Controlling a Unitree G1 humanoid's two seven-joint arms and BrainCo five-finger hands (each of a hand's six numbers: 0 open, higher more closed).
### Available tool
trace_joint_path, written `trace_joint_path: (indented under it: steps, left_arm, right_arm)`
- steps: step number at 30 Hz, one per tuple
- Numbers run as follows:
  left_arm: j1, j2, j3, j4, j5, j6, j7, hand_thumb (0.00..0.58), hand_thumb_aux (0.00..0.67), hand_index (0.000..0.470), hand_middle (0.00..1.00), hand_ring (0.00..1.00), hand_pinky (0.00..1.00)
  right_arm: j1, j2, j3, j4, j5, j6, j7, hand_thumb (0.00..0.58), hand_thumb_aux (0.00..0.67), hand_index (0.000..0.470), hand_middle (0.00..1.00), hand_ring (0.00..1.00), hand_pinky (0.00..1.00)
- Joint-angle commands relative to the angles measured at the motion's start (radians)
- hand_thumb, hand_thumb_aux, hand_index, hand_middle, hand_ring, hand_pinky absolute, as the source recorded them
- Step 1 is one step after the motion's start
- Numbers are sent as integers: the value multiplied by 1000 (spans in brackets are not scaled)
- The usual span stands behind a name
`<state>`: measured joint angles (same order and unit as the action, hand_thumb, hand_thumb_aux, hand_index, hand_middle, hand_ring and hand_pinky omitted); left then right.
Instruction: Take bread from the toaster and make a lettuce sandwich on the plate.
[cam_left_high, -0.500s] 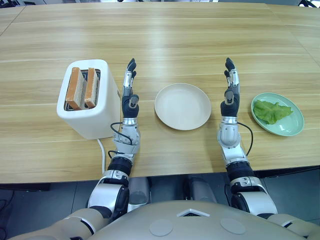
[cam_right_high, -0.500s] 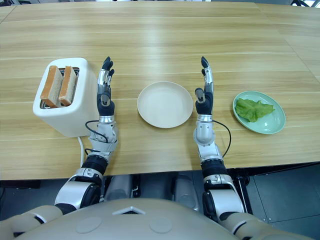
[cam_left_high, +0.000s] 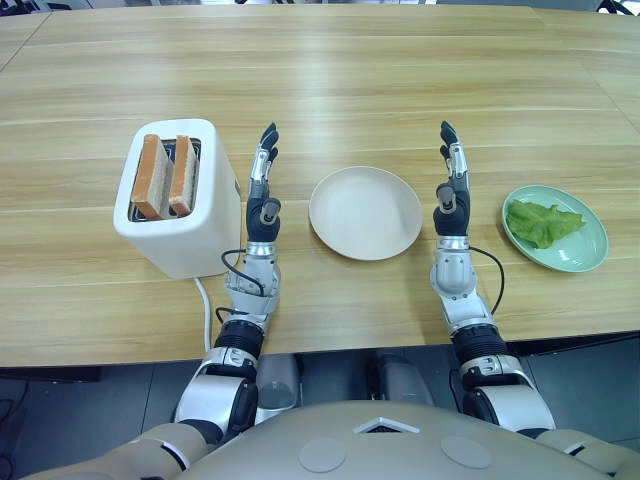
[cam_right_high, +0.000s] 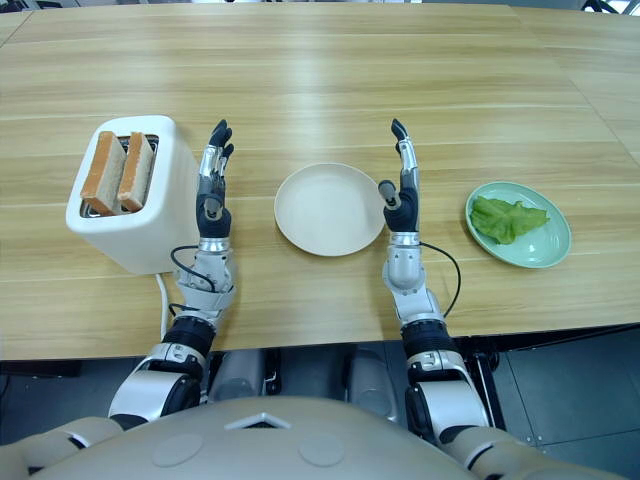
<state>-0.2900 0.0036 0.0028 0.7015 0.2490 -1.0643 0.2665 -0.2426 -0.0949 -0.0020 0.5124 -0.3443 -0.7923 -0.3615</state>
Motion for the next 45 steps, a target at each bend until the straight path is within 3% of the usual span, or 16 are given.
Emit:
trace_joint_path:
  steps: [1,9,13,17,25,33,45]
  left_arm:
    - [13,1,-2,-13,-8,6,-6,0,0,0,0,0,0]
    - [20,3,4,-34,-16,16,-7,0,0,0,0,0,0]
    - [84,40,25,-297,-44,45,-45,0,0,0,0,0,0]
    - [168,150,185,-605,5,177,-38,0,0,0,0,0,0]
    - [276,263,328,-829,89,421,-67,0,0,0,0,0,0]
    - [370,420,485,-761,286,595,28,0,0,0,0,0,0]
    - [426,541,395,-635,435,767,48,0,0,0,0,0,0]
  right_arm:
    - [7,-2,6,2,7,12,7,0,0,0,0,0,0]
    - [3,3,19,2,19,5,20,0,0,0,0,0,0]
    - [15,-13,5,-27,22,8,21,0,0,0,0,0,0]
    - [15,-33,-2,-18,22,7,21,0,0,0,0,0,0]
    - [11,-35,11,-7,2,10,16,0,0,0,0,0,0]
    - [6,-56,8,0,-7,17,14,0,0,0,0,0,0]
    - [12,-101,-3,1,-34,35,-22,0,0,0,0,0,0]
